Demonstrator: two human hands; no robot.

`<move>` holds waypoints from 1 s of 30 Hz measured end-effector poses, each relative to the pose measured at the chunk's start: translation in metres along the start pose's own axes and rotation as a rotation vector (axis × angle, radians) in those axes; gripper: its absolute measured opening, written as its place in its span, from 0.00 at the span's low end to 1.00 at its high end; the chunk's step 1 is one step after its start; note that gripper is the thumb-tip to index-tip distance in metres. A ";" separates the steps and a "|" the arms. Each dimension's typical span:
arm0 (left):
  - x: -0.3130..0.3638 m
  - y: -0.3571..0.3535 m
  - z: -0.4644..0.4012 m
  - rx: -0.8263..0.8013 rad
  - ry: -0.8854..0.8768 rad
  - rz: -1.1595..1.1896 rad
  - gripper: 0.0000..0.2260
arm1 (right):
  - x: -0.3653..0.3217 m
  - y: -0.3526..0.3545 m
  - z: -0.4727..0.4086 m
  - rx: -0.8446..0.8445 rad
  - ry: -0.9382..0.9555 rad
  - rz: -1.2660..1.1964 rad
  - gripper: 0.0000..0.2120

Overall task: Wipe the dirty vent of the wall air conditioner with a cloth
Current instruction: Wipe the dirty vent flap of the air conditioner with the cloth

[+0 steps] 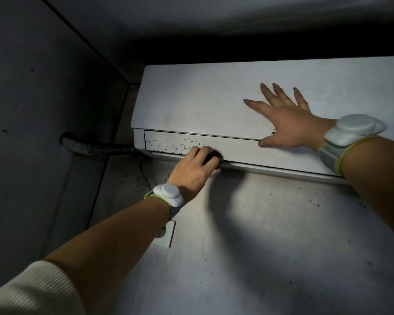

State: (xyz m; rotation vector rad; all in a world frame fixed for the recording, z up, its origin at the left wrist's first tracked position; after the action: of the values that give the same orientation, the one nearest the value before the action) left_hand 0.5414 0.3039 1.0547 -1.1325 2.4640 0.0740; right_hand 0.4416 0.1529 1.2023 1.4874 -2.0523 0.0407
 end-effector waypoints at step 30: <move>-0.027 0.007 0.011 0.029 0.184 0.002 0.11 | -0.091 -0.020 -0.046 0.131 0.110 0.002 0.46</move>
State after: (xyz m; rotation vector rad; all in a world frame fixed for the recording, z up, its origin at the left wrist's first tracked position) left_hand 0.5555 0.3306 1.0545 -1.1717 2.6178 -0.0680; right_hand 0.4973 0.2397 1.1906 1.5258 -1.9954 0.2573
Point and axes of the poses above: each hand's wrist, its own z-axis away from the middle knuckle, its own y-axis out of the back of the hand, x = y × z, the point moved 8 cm from there along -z, towards the middle knuckle, and after that the axes turned 7 degrees about x, right-handed, at the moved point
